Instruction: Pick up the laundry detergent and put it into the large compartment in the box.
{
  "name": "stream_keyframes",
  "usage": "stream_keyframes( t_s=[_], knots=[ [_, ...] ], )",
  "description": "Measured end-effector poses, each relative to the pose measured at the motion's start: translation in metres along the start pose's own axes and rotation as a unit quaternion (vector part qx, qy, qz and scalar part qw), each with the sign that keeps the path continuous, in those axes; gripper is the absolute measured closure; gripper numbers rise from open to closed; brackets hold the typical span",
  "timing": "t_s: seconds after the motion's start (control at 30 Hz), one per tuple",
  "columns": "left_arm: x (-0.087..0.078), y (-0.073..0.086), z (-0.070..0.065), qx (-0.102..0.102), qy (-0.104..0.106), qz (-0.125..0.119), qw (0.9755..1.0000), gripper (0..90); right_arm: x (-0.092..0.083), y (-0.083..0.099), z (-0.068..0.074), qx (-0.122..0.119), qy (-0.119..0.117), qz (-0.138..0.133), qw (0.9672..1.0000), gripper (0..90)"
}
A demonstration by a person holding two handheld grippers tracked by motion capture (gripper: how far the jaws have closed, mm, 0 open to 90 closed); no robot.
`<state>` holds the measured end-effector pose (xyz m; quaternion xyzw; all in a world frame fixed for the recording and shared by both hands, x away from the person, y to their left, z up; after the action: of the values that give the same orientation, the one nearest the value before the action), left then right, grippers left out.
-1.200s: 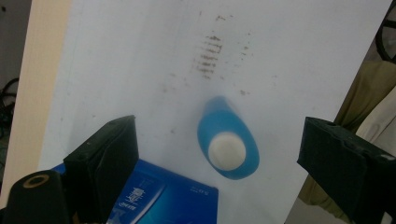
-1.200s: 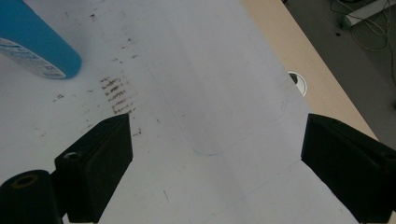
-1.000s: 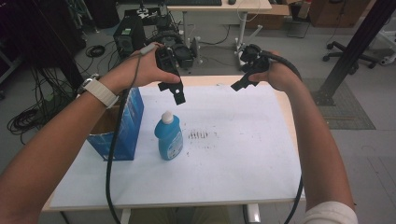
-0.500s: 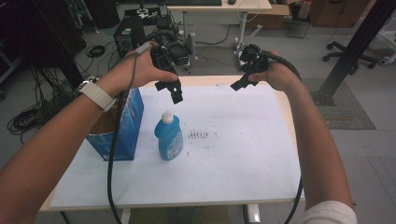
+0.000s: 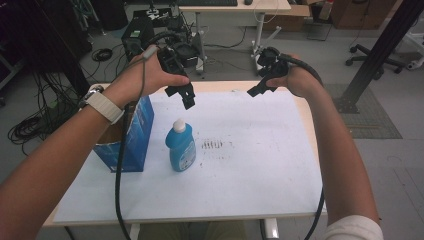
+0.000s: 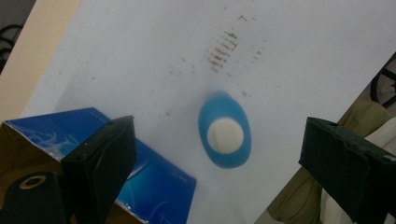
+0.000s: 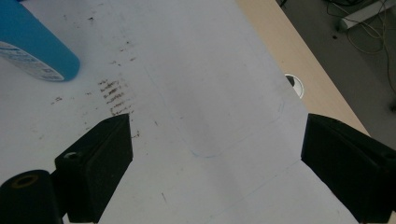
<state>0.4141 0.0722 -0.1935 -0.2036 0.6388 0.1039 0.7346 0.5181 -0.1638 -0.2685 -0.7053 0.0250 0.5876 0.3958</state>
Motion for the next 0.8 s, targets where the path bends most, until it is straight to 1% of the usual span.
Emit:
stream_keyframes(
  t_s=[0.07, 0.27, 0.33, 0.37, 0.43, 0.63, 0.8],
  knots=[
    [0.0, 0.001, 0.0, -0.011, 0.003, -0.002, 0.9999, 11.5, 0.0, 0.0, 0.0, 0.0, -0.001, 0.001, 1.0, 9.0],
    [0.003, 0.004, 0.003, -0.035, 0.001, -0.001, 0.9994, 11.5, 0.001, -0.001, 0.001, -0.001, -0.003, -0.001, 1.0, 9.0],
    [0.003, 0.005, 0.004, -0.042, -0.001, -0.001, 0.9991, 11.4, 0.001, -0.001, 0.001, -0.001, -0.003, -0.001, 1.0, 9.0],
    [0.003, 0.006, 0.004, -0.048, -0.001, -0.006, 0.9988, 11.5, 0.001, -0.001, 0.001, -0.001, -0.002, 0.0, 1.0, 9.0],
    [0.004, 0.007, 0.004, -0.06, 0.002, -0.008, 0.9982, 11.5, 0.001, -0.001, 0.001, -0.001, -0.003, 0.0, 1.0, 9.0],
    [0.009, 0.011, 0.005, -0.07, 0.002, -0.002, 0.9975, 12.4, 0.001, -0.001, 0.001, -0.002, -0.003, 0.001, 1.0, 9.0],
    [0.011, 0.013, 0.006, -0.08, -0.004, 0.0, 0.9968, 11.6, 0.001, -0.001, 0.002, -0.003, -0.003, 0.0, 1.0, 9.1]
  ],
)
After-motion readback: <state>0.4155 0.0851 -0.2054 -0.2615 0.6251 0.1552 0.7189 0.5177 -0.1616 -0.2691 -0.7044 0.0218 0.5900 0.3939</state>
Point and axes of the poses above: each handheld gripper's, and its own axes: x roughly forward along the jaws, y roughly out of its underside, z roughly to its left, the point moved 5 cm from there along x, roughly forward along the jaws, and after that the axes turned 11 degrees about x, right-handed, at the moved point
